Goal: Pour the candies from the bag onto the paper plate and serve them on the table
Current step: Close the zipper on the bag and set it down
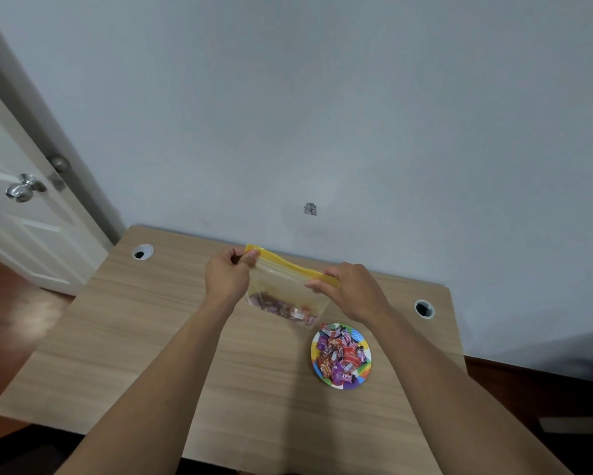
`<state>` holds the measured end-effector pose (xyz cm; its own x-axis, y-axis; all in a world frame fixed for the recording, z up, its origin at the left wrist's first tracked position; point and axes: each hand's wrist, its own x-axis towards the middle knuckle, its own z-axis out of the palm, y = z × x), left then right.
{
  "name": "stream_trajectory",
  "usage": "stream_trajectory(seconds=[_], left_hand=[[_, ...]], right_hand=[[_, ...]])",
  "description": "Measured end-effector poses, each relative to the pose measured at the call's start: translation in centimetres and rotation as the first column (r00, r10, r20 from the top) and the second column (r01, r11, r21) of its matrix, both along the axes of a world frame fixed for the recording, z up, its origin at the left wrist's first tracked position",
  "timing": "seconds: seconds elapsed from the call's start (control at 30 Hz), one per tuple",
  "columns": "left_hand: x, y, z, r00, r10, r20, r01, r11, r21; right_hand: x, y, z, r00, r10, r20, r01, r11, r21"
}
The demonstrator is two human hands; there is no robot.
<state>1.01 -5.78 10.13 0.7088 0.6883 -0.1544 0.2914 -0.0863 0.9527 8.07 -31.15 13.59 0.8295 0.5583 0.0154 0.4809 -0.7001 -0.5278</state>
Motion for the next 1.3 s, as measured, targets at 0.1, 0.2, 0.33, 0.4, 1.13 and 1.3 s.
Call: stream_trajectory(seconds=[0.1, 0.2, 0.33, 0.4, 1.13, 1.3], left_hand=[[-0.5, 0.3, -0.6, 1.0, 0.008, -0.021, -0.008, 1.0, -0.003], [-0.9, 0.5, -1.1, 1.0, 0.002, -0.023, -0.002, 1.0, -0.006], [-1.4, 0.8, -1.8, 0.998, -0.043, -0.045, 0.043, 0.999, 0.013], [-1.7, 0.8, -2.0, 0.997, -0.061, -0.045, 0.061, 0.998, 0.008], [-10.2, 4.0, -8.4, 0.975, -0.112, -0.19, 0.091, 0.989, -0.118], [-11.8, 5.0, -10.3, 0.952, -0.129, -0.276, 0.114, 0.991, -0.072]], right_hand=[[-0.4, -0.2, -0.2, 1.0, -0.003, -0.013, 0.003, 1.0, 0.001], [-0.6, -0.4, -0.4, 1.0, -0.004, -0.02, 0.004, 1.0, -0.005], [-0.7, -0.7, -0.8, 0.999, -0.017, -0.041, 0.017, 1.0, -0.007], [-0.7, -0.9, -1.1, 0.999, -0.018, -0.048, 0.017, 1.0, -0.02], [-5.6, 0.8, -8.4, 0.957, 0.219, -0.189, -0.252, 0.952, -0.173], [-7.7, 1.5, -11.4, 0.94, 0.17, -0.295, -0.245, 0.94, -0.238]])
